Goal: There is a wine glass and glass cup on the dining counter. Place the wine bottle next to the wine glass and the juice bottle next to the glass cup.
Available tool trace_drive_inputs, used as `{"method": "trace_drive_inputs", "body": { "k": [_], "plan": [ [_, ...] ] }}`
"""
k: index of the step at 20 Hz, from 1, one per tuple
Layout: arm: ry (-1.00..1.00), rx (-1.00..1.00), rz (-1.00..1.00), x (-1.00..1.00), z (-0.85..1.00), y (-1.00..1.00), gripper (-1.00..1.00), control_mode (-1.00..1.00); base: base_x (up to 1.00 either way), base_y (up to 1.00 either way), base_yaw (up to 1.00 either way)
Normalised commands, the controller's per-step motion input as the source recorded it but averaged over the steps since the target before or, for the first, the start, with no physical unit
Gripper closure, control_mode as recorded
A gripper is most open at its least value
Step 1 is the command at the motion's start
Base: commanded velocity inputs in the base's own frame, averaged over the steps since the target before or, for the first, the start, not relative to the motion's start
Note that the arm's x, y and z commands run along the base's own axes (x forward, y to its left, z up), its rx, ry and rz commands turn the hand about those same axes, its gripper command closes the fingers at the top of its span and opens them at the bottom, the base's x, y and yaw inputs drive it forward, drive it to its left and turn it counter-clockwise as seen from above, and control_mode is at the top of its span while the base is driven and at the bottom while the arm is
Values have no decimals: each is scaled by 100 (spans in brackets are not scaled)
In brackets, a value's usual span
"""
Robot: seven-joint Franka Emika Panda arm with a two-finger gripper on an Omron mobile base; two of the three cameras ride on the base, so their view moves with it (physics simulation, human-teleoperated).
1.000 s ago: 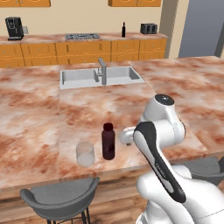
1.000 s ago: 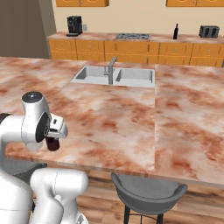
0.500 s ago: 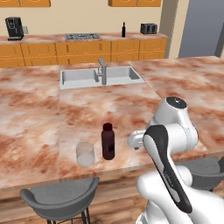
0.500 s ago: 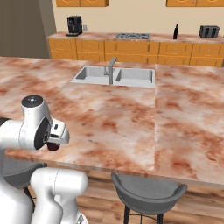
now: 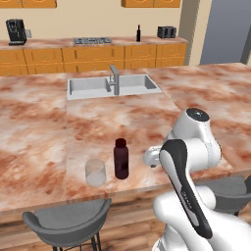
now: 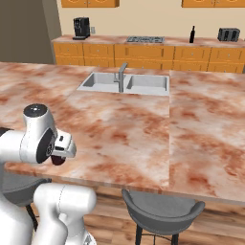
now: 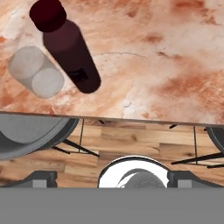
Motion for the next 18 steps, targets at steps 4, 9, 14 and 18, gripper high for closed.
{"method": "trace_drive_inputs", "body": {
  "k": [4, 9, 14, 18],
  "plan": [
    [0, 0, 0, 0, 0, 0, -100, 100, -41, 5, -3],
    [0, 0, 0, 0, 0, 0, -100, 100, -74, 1, -13],
    [0, 0, 0, 0, 0, 0, -100, 100, -60, 0, -39],
    [0, 0, 0, 0, 0, 0, -100, 100, 0, 1, -93]
  ]
}}
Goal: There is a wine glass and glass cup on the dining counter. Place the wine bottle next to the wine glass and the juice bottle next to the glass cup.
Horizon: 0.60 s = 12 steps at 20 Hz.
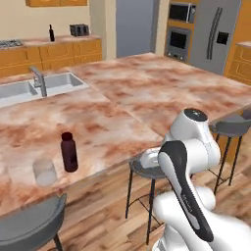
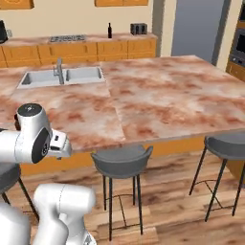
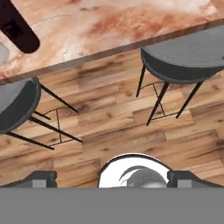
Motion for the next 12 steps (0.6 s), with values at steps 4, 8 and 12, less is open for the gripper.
{"method": "trace_drive_inputs", "body": {
  "k": [4, 8, 12],
  "plan": [
    [0, 0, 0, 0, 0, 0, -100, 100, 0, 0, -94],
    [0, 0, 0, 0, 0, 0, -100, 100, 0, 0, -97],
    [0, 0, 0, 0, 0, 0, -100, 100, 0, 0, -98]
  ]
}}
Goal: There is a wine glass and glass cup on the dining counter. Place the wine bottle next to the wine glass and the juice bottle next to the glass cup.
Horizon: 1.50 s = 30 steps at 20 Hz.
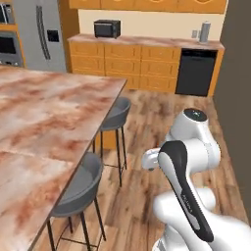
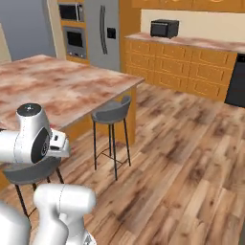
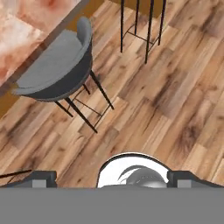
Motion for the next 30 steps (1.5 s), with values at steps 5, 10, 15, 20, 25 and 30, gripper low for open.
{"method": "trace_drive_inputs", "body": {
  "k": [5, 10, 15, 20, 25, 30],
  "plan": [
    [0, 0, 0, 0, 0, 0, -100, 100, -3, 1, -94],
    [0, 0, 0, 0, 0, 0, -100, 100, 18, -3, -73],
    [0, 0, 0, 0, 0, 0, -100, 100, 75, 6, -20],
    [0, 0, 0, 0, 0, 0, -100, 100, 86, 15, -4],
    [0, 0, 0, 0, 0, 0, -100, 100, 90, 16, 0],
    [0, 0, 0, 0, 0, 0, -100, 100, 89, 16, 0]
  ]
}}
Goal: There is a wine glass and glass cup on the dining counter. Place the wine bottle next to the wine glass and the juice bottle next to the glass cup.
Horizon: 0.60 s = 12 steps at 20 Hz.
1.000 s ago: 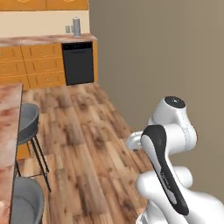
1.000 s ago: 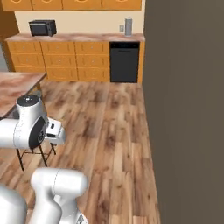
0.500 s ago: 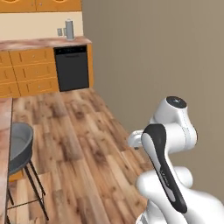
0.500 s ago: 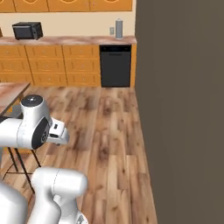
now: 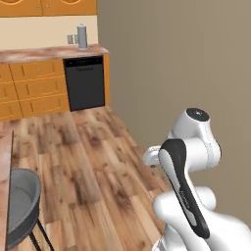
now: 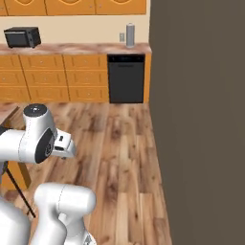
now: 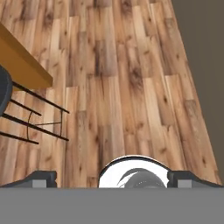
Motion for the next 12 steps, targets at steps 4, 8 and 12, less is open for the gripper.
{"method": "trace_drive_inputs", "body": {
  "k": [4, 8, 12],
  "plan": [
    [0, 0, 0, 0, 0, 0, -100, 100, 90, 15, 0],
    [0, 0, 0, 0, 0, 0, -100, 100, 90, 16, 0],
    [0, 0, 0, 0, 0, 0, -100, 100, 90, 21, 0]
  ]
}}
